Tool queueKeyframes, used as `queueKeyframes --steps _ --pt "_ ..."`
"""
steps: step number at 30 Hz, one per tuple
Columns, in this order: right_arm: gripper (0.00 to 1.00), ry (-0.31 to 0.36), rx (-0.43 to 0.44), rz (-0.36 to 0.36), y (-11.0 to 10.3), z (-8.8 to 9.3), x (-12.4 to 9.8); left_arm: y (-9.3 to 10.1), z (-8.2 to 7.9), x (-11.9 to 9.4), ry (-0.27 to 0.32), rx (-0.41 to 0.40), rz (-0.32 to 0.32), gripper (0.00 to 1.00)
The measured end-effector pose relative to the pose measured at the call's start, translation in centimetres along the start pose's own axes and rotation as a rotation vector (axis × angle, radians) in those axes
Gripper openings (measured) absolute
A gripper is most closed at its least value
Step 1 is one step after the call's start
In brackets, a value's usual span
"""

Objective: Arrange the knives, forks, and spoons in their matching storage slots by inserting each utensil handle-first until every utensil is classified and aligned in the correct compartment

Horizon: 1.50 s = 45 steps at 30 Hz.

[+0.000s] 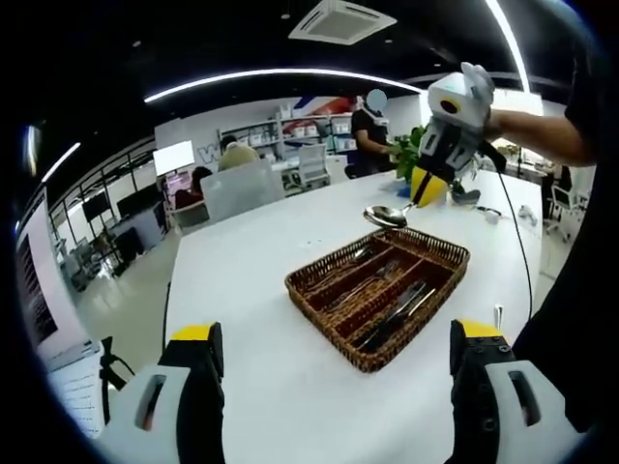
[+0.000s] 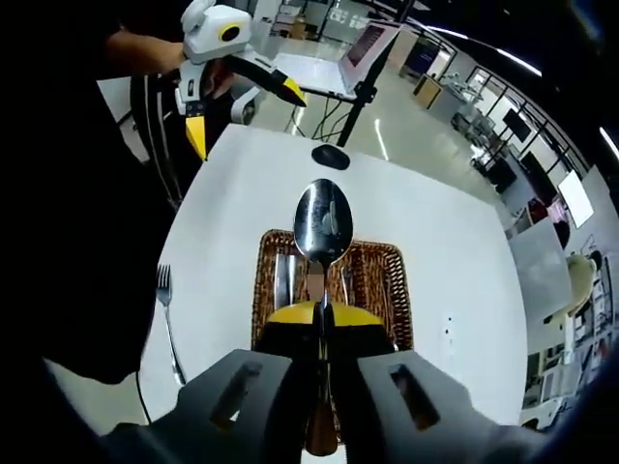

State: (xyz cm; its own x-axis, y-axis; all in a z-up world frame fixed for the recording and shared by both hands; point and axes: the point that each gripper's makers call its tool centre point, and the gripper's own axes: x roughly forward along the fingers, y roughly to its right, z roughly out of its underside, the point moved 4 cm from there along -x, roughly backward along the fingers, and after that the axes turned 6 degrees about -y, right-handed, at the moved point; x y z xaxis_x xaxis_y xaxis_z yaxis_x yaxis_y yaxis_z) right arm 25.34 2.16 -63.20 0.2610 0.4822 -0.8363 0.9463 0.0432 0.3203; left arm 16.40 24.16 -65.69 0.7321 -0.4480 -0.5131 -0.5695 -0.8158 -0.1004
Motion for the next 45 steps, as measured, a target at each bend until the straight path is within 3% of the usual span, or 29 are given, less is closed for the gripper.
queueKeyframes --steps 8,17,30,45 --pt "0.00 -0.023 -0.006 0.015 1.9 0.5 0.2 -0.2 0.3 0.3 0.003 -0.002 0.006 0.99" --pt "0.00 -0.002 0.055 0.026 4.2 1.0 1.0 0.0 0.6 0.5 0.000 0.009 0.026 0.99" --pt "0.00 -0.038 -0.011 0.058 6.7 0.9 1.7 0.3 1.2 -0.3 0.003 -0.005 0.027 0.99" --pt "0.00 -0.042 -0.006 0.055 10.0 0.8 3.0 0.8 2.1 -0.5 -0.017 -0.013 0.028 0.99"
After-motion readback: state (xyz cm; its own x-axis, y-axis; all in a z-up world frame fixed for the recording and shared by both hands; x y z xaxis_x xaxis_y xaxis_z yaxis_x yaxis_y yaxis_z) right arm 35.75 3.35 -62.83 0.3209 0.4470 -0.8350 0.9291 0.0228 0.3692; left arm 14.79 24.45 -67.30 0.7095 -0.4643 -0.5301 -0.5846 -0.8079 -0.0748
